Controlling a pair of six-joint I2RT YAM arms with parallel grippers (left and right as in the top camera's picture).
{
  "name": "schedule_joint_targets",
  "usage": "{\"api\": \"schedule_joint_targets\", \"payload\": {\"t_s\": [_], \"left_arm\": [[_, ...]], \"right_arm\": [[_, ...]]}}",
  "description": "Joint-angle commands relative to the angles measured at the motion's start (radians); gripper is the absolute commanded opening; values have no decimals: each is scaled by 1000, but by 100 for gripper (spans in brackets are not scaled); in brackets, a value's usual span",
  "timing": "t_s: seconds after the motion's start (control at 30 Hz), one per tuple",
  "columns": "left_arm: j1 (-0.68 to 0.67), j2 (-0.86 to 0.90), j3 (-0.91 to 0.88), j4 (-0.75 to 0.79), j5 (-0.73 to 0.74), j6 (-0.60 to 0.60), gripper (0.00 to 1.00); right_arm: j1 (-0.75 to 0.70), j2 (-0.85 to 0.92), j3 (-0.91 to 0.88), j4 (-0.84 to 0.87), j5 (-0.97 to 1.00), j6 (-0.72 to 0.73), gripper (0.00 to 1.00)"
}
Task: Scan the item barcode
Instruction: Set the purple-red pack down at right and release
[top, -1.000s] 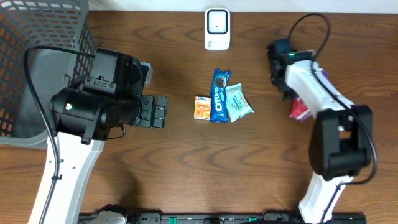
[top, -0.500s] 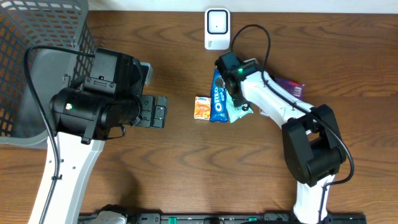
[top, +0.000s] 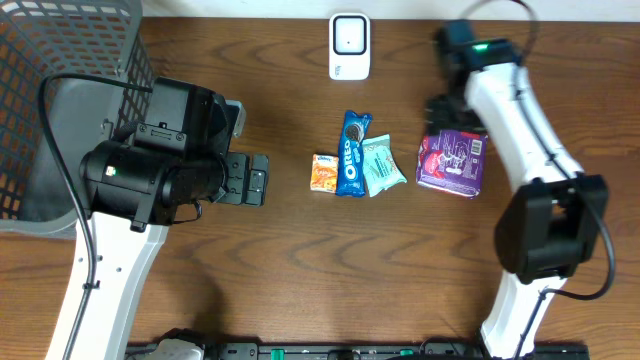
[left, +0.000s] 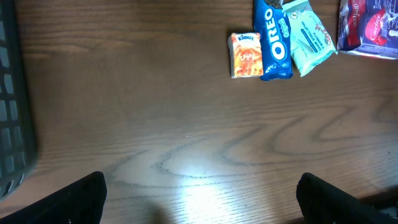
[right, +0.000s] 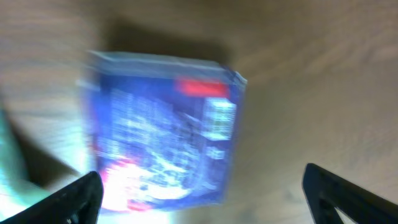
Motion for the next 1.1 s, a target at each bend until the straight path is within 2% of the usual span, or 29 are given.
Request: {"api": "schedule_joint_targets", "payload": {"t_s": [0.0,0.03,0.1,0.13,0.23,0.4,0.47,0.53,0.83,0.97,1.07], "left_arm": [[5,4,9,-3,-13,-1,98],[5,4,9,-3,-13,-1,98],[5,4,9,-3,-13,-1,98],[5,4,9,-3,-13,-1,98],[5,4,9,-3,-13,-1,98],[5,4,9,-3,-13,-1,98],[5,4,9,-3,-13,-1,98],[5,4,9,-3,-13,-1,98],[5,4,9,-3,-13,-1,98],[5,4,9,-3,-13,-1,98],[5,4,9,-3,-13,-1,98]], "right_arm": [[-103,-3,-24,-60,-86,-71,87],[-134,-3,-39,-77,-91,-71,74],[-193,-3,-83,-85,-159,-71,41],[-217,-3,-108,-82,-206,-72,31],[-271,-3,-204,-44,-321,-99,15],[-303,-3,-368,108,-439,-105,8],[-300,-3,-407,171,-495,-105,2],[-296,-3,-430,235,-550,-104,1],[-294,-3,-415,494,-695,-29,3],[-296,-3,-357,518,-695,-34,9],[-296,-3,-277,471,-694,-62,14]]}}
